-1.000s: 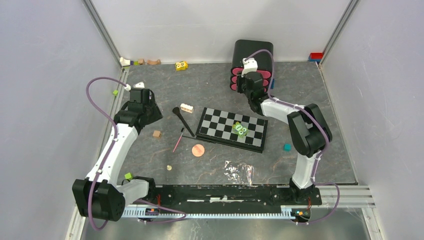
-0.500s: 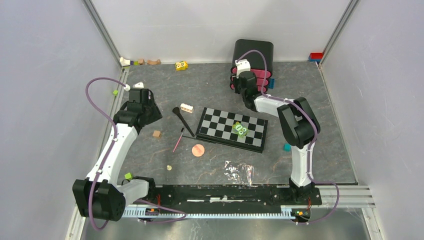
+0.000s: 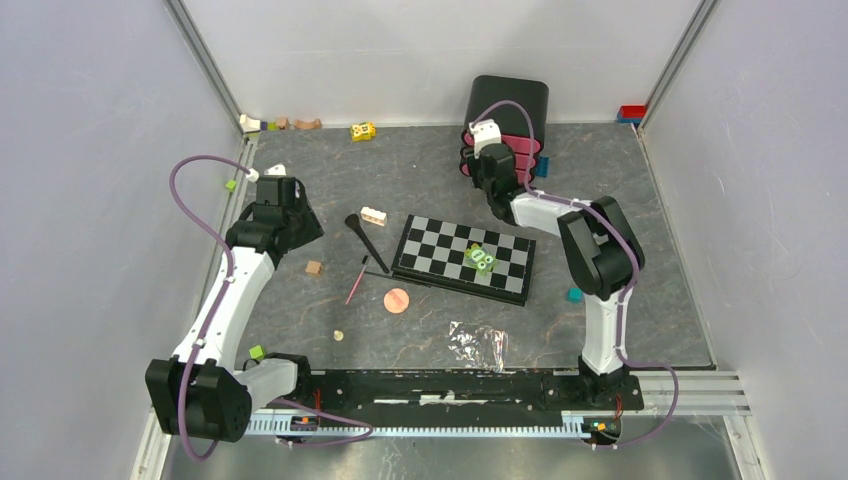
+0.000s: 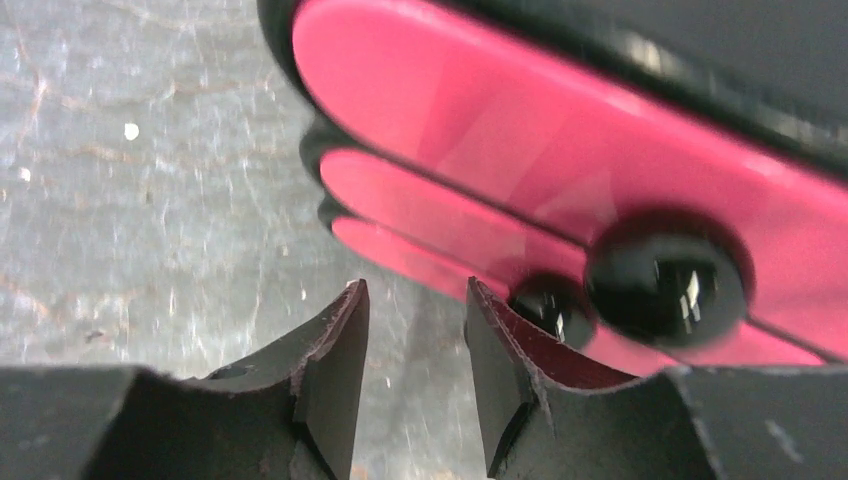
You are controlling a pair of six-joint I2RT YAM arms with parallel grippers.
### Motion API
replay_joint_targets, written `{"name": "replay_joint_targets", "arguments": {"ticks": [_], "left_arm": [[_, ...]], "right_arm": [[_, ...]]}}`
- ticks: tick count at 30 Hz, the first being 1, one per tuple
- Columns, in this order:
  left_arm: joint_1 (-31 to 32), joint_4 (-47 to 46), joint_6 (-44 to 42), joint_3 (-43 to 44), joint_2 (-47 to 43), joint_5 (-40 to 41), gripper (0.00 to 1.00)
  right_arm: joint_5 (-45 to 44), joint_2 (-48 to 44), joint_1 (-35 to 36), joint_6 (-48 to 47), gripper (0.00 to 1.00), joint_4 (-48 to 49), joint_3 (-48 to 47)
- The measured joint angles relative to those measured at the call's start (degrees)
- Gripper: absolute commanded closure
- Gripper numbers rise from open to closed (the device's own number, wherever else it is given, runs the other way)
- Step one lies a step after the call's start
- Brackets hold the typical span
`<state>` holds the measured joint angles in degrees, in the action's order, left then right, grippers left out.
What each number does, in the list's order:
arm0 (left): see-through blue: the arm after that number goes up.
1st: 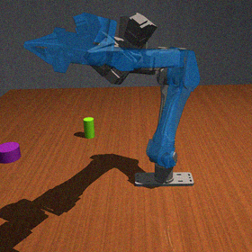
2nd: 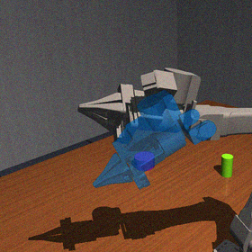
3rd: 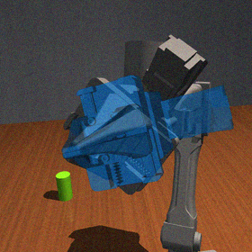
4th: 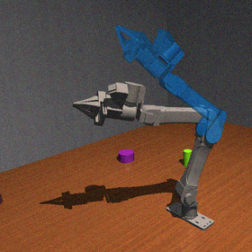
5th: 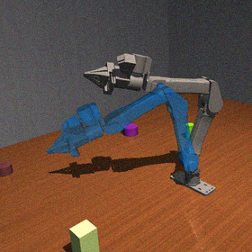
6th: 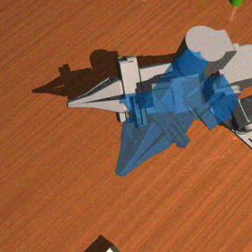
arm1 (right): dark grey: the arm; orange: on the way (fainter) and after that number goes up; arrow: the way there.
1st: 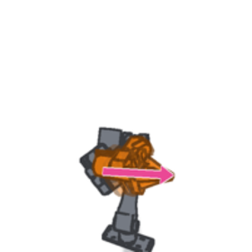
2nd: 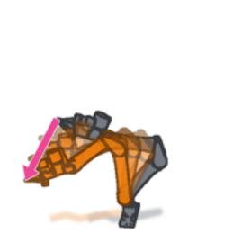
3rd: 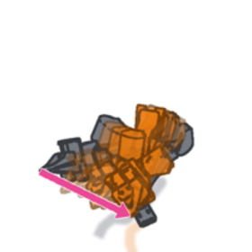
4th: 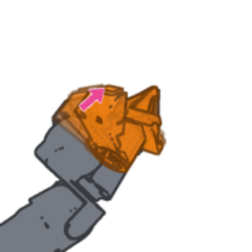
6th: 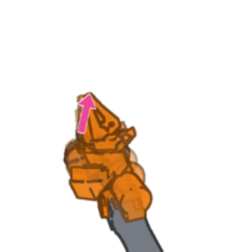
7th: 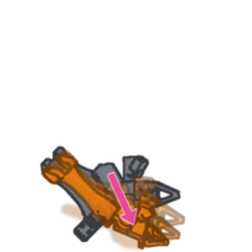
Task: Organize the makeup
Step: Open the drawer in the storage box.
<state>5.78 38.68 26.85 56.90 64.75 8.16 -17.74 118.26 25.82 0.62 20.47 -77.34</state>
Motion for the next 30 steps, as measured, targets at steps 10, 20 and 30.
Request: {"name": "replay_joint_targets", "arguments": {"ticks": [10, 20, 30], "left_arm": [[-0.3, -0.3, 0.0, -0.2, -0.3, -1.2, 0.55], [-0.3, -0.9, 0.0, -0.3, -0.4, -2.3, 0.55], [-1.6, -1.2, 0.0, -0.3, -0.4, -3.4, 0.55]], "right_arm": [[0.9, -20.0, -0.8, 8.8, 0.38, 4.5, 22.6], [7.6, -21.7, -9.5, 26.8, 0.28, 6.8, 28.0], [16.0, -14.3, -11.6, 35.4, 0.27, 10.5, 26.8]]}}
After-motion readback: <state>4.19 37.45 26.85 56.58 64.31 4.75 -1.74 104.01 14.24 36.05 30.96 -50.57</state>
